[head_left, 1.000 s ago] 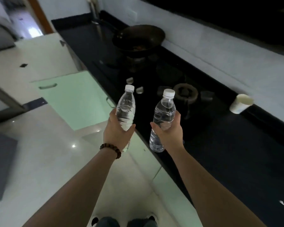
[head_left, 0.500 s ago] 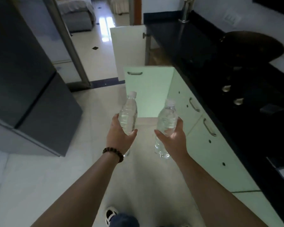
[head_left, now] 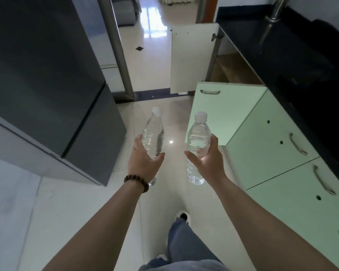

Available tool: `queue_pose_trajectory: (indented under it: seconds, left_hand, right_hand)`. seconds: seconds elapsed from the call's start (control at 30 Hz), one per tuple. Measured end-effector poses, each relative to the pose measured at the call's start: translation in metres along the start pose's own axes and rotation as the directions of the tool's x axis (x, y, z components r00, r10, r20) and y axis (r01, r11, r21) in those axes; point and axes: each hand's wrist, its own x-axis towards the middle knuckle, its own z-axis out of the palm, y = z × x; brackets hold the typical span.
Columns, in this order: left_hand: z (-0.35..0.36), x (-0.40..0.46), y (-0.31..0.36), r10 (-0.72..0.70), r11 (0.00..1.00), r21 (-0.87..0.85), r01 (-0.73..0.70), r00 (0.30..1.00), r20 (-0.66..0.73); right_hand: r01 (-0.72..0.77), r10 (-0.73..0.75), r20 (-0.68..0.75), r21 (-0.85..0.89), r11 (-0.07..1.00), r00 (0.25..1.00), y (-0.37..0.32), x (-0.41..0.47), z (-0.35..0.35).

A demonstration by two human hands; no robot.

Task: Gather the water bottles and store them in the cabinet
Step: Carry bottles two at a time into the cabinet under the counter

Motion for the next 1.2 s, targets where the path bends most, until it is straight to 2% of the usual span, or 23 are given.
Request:
queue_pose_trajectory:
  seconds: [0.2,0.4,0.57,0.77,1.0,1.1,1.2]
  left_hand:
    - [0.010,0.106,-0.011,0.045,0.999,0.026,-0.047,0.998,0.045]
    - [0.037,0.266,0.016,0.087,0.996,0.029,-0.089,0.993,0.083]
    - [0.063,0.388,0.064,0.155,0.985,0.054,-0.164,0.978,0.137]
    - [0.101,0.486,0.123,0.221,0.974,-0.004,-0.228,0.943,0.248]
    - [0.171,0.575,0.182,0.306,0.947,-0.051,-0.318,0.839,0.449]
    - [0.209,0.614,0.202,0.359,0.924,-0.089,-0.372,0.761,0.541]
    - [0.248,0.655,0.214,0.378,0.906,-0.107,-0.409,0.671,0.638]
  right_hand:
    - [-0.030,0.031,-0.024,0.028,0.999,0.999,0.000,0.087,0.050]
    - [-0.022,0.028,-0.074,0.087,0.996,0.997,-0.003,0.233,0.093]
    - [-0.152,0.166,-0.103,0.136,0.979,0.981,-0.013,0.354,0.100]
    - [-0.285,0.313,-0.217,0.150,0.947,0.925,-0.007,0.447,0.084]
    - [-0.406,0.459,-0.411,0.214,0.888,0.787,0.022,0.521,0.053]
    - [-0.438,0.493,-0.496,0.232,0.869,0.715,0.037,0.553,0.045]
    - [-0.486,0.543,-0.578,0.270,0.831,0.609,0.049,0.588,0.046]
